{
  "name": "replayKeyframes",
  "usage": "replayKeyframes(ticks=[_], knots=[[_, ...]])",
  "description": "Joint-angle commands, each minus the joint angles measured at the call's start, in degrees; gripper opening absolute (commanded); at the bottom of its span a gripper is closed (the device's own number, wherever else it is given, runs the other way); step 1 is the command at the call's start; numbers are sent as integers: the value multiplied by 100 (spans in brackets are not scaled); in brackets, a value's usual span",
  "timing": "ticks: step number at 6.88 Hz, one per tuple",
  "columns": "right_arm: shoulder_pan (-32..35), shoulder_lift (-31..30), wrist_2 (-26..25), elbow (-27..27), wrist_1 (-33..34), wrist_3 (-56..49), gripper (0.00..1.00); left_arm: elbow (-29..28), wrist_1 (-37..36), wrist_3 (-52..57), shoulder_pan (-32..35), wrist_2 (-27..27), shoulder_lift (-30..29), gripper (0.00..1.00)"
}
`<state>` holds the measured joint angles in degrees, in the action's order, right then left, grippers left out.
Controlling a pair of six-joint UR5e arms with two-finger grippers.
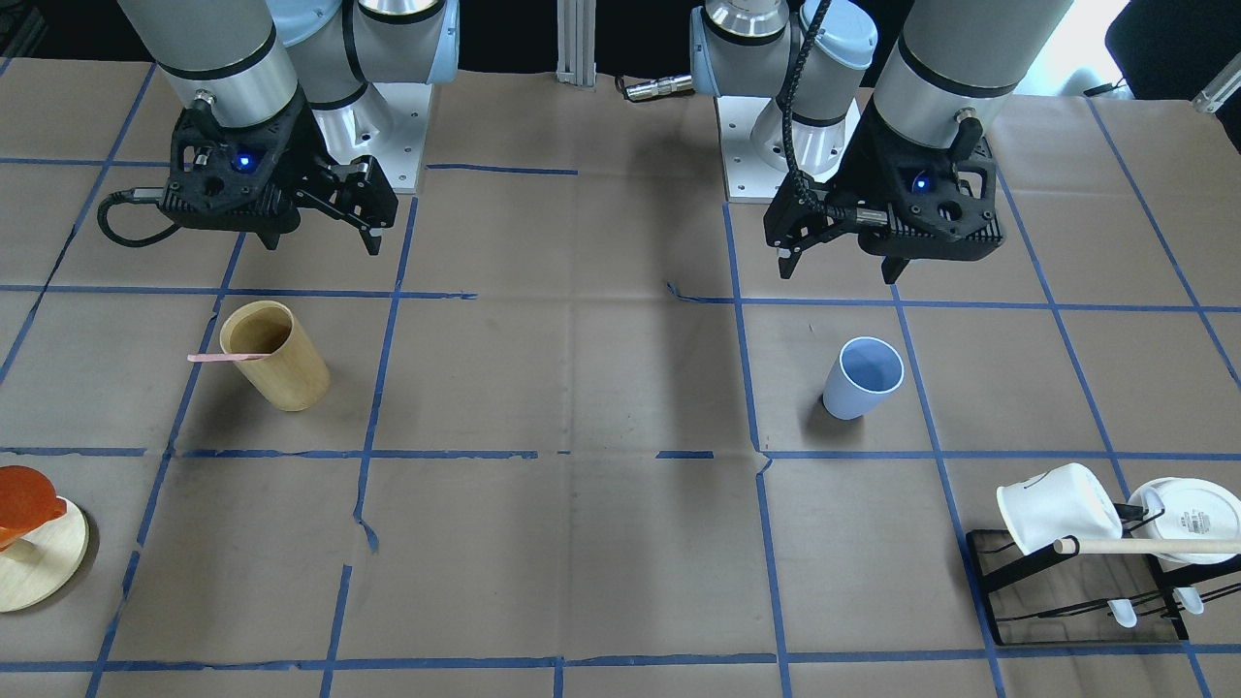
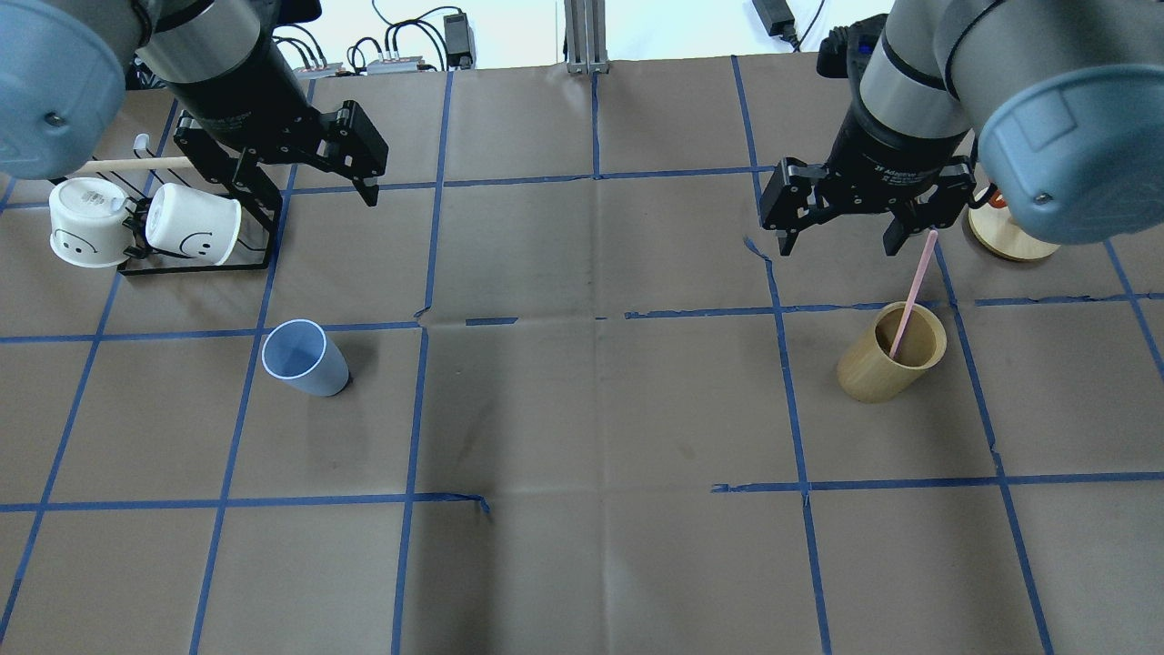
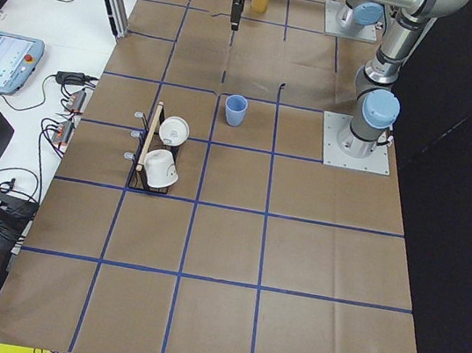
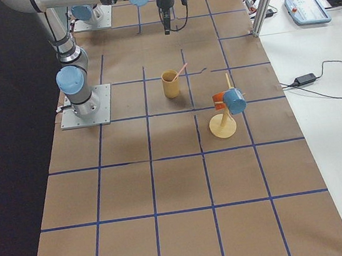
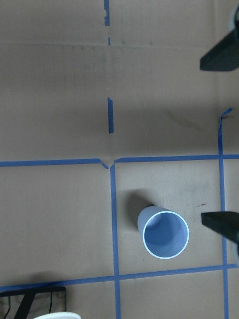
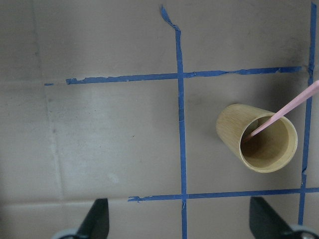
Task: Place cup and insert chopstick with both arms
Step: 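Move the left gripper down toward the light blue cup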
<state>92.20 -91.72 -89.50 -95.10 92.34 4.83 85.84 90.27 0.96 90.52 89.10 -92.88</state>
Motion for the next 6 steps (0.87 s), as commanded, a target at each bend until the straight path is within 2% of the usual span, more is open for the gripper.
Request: replayKeyframes(ticks=[1,6], knots=[[0,5,12,26,20,0,100,20,-1,9,-8,-6,33,100],[0,14,21,9,135,-44,100,64,-18,262,-60,11,112,100]])
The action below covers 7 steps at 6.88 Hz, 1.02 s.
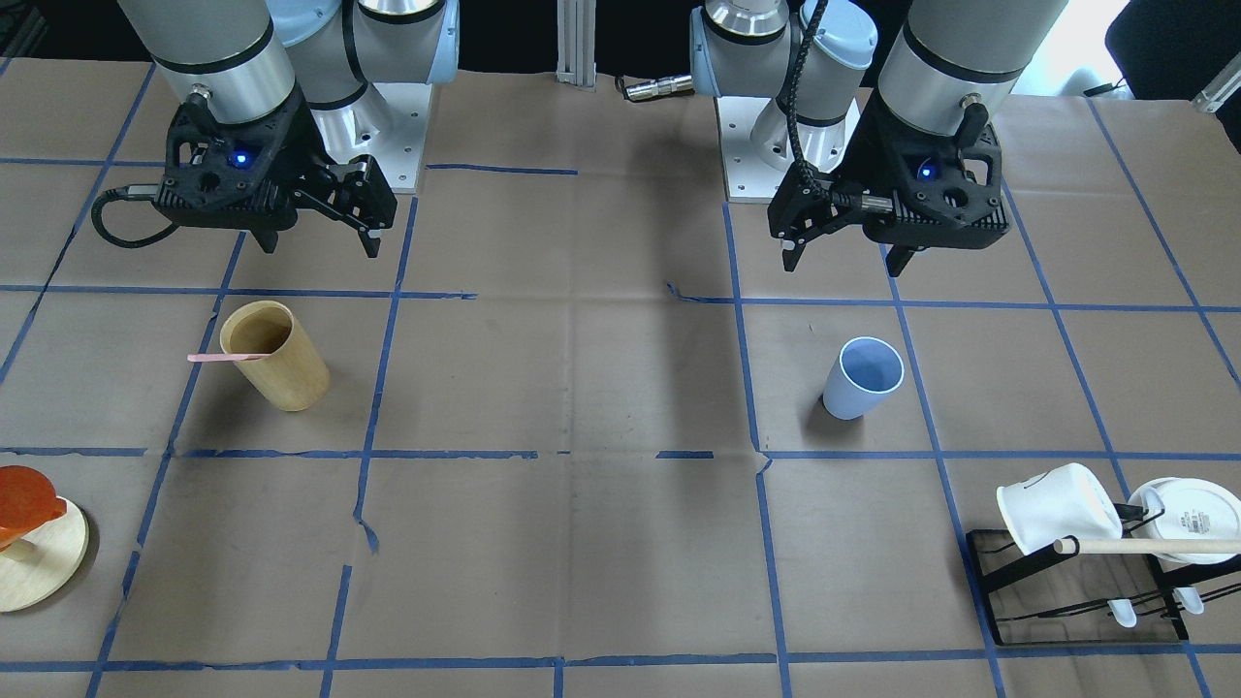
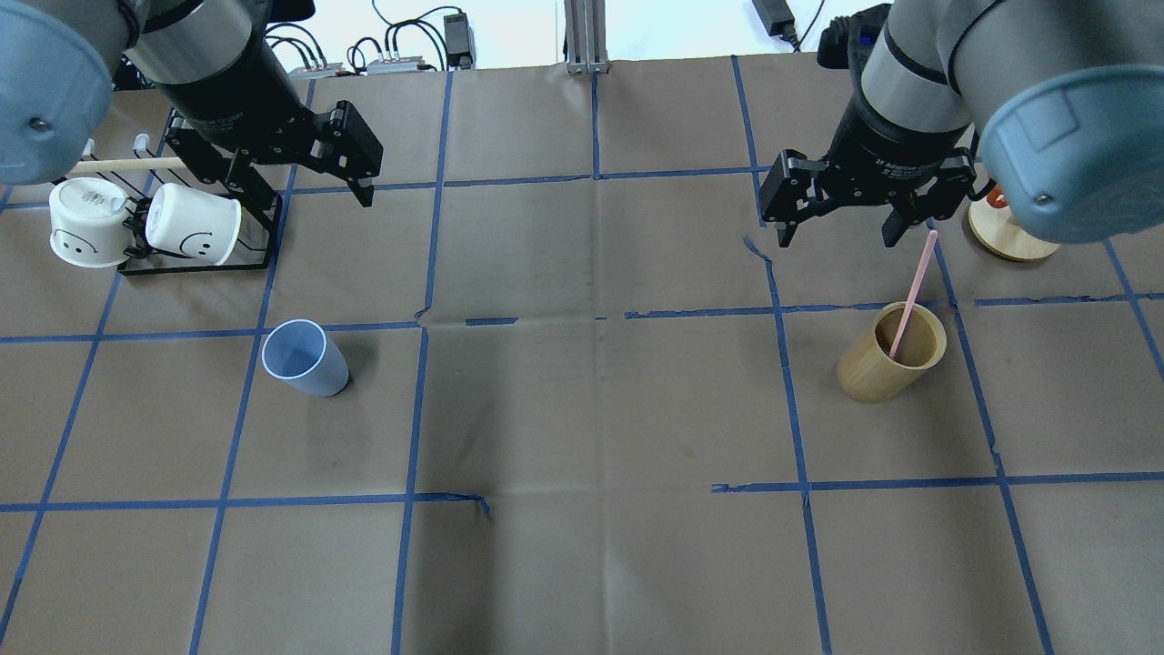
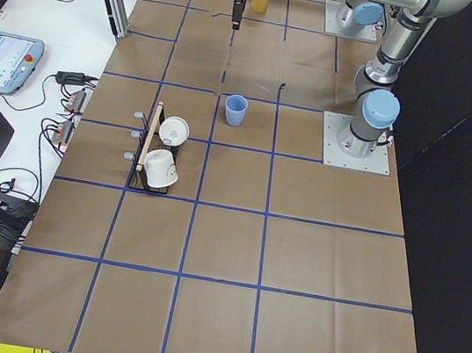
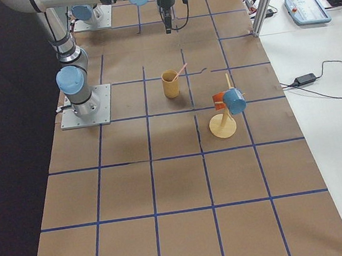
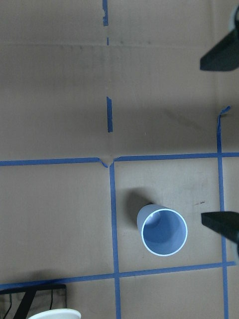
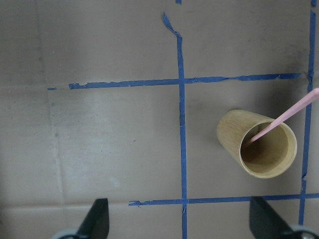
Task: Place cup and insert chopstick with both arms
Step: 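Move the left gripper down toward the light blue cup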
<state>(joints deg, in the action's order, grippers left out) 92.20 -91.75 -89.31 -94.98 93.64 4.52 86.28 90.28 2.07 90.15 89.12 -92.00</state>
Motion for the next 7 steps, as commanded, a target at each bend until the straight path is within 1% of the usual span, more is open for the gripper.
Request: replayKeyframes(ticks=[1,2,3,4,5,6,7], knots=[[0,25,10,-3,14,-21,100,64,-45,188,-189,0,-10,100],[0,17,10,23,14,31,100,160,-19,336,-547,-8,-2,100],[0,17,10,-3,14,23,100,265,-19,842,-1012,-17,15,100],[0,8,10,-3,14,23,100,458,25,943,-1234,0,-10,100],[0,25,10,-3,22,23,100,799,-97,1048,-1419,0,-19,100],[0,26,10,-3,31,23,100,1177,-611,1093,-1612,0,-72,100],[0,26,10,49,23,23,100,1554,-965,1137,-1754,0,-124,99]])
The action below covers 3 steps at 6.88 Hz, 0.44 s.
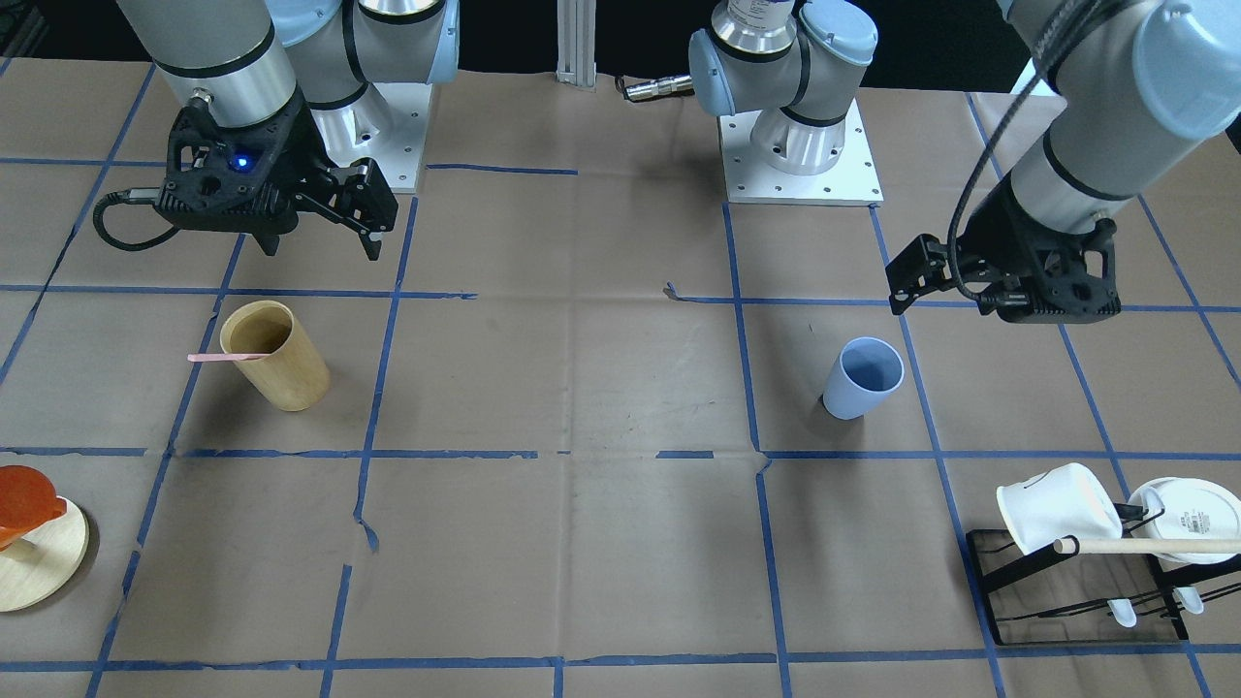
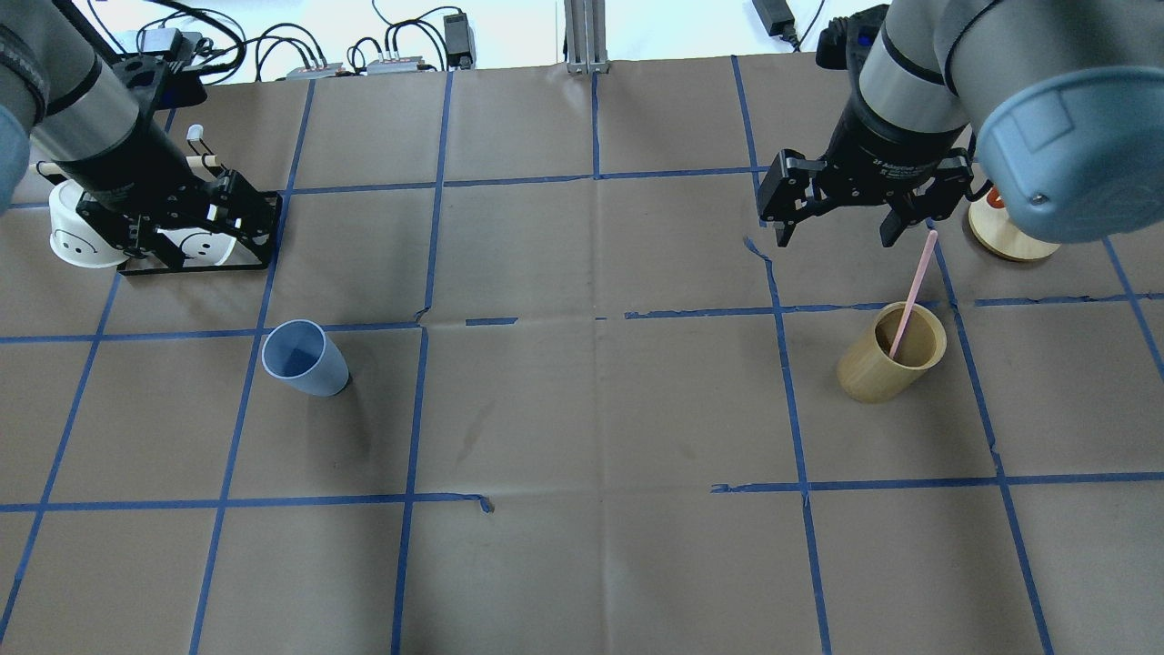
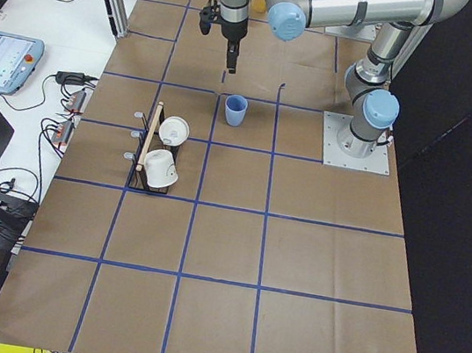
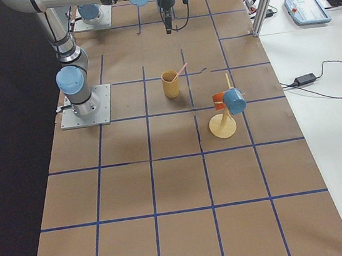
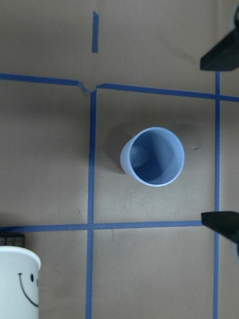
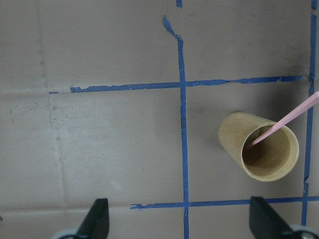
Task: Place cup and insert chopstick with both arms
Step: 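Move the left gripper down toward the light blue cup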
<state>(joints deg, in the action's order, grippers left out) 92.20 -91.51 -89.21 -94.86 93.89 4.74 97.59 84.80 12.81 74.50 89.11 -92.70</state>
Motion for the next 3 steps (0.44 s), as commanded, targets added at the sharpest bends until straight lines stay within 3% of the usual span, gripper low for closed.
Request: replayKeyframes(ticks=[1,3], knots=[[0,2,0,-6,-2,0,100,854,-1030,99,-251,9,-204,99],[0,1,0,-15,-2,-9,100,1183,-1484,81,-427,115,-538,99]])
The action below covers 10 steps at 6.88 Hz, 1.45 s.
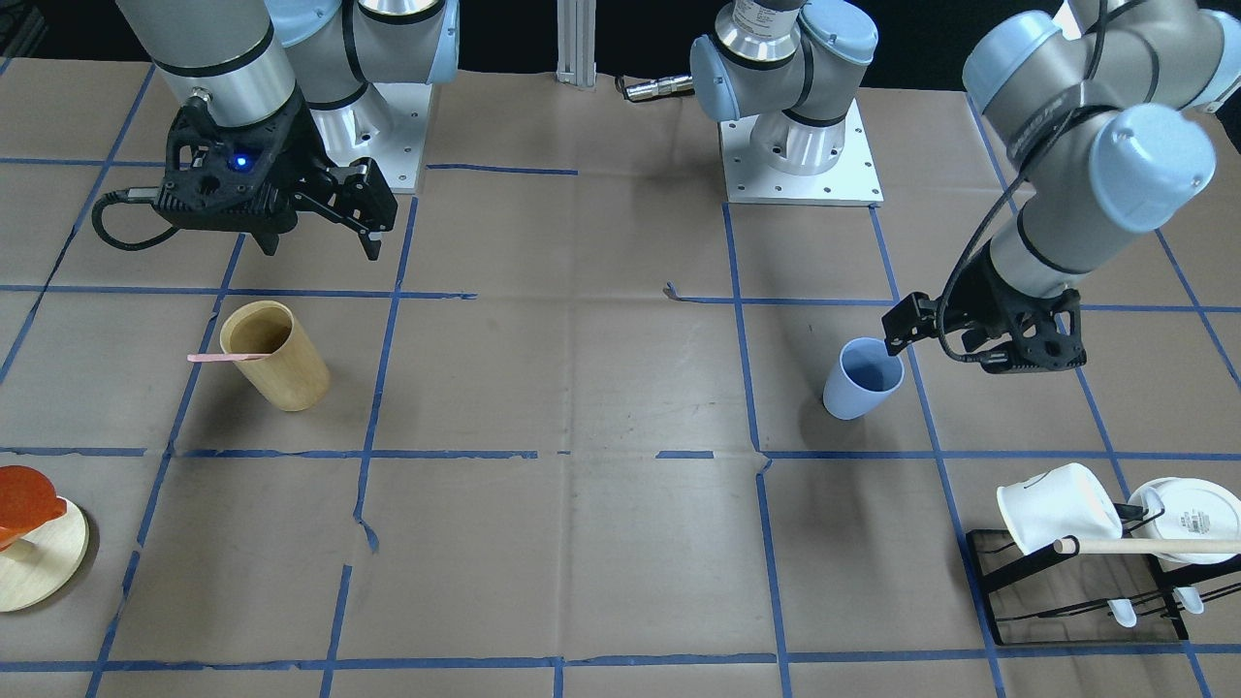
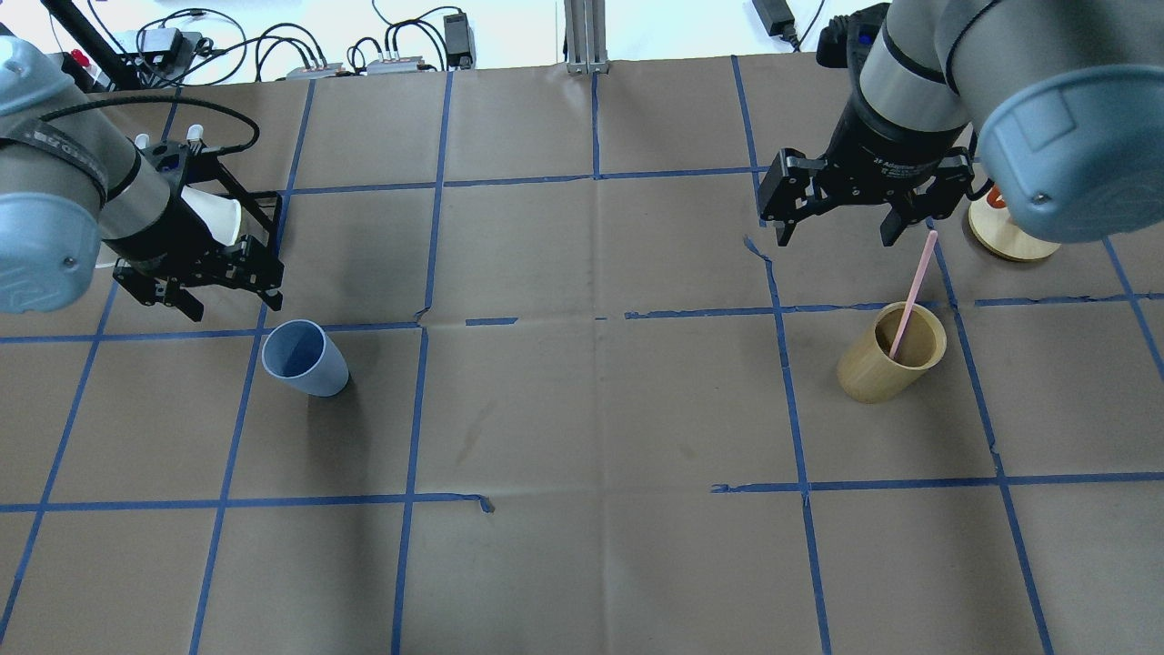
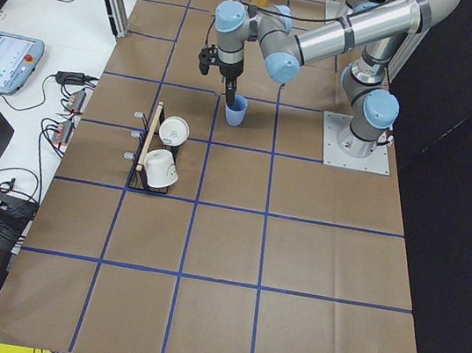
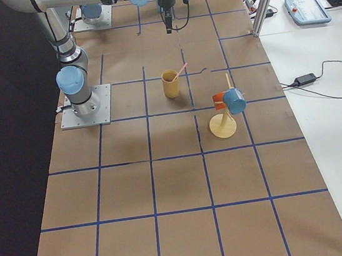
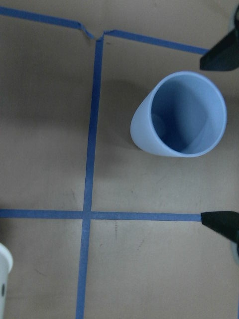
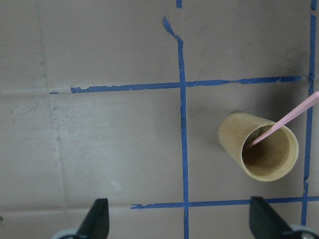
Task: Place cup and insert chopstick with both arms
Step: 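Grasp the light blue cup rim with the left gripper while the right gripper rises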
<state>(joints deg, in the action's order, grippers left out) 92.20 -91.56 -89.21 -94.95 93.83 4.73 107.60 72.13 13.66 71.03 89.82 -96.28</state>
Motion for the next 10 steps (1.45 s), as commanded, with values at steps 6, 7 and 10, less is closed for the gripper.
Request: replayKeyframes(ticks=[6,7,10], knots=[[-70,24,-9,-145,4,-95,100,314,-234,-3,-72,44,-637,9],[-166,16,-26,-190,4,-121,100,296,-252,-38,-72,44,-637,0],[-779,59,-26,-216,82,-885,100,226,-243,-143,16,-26,-427,0]])
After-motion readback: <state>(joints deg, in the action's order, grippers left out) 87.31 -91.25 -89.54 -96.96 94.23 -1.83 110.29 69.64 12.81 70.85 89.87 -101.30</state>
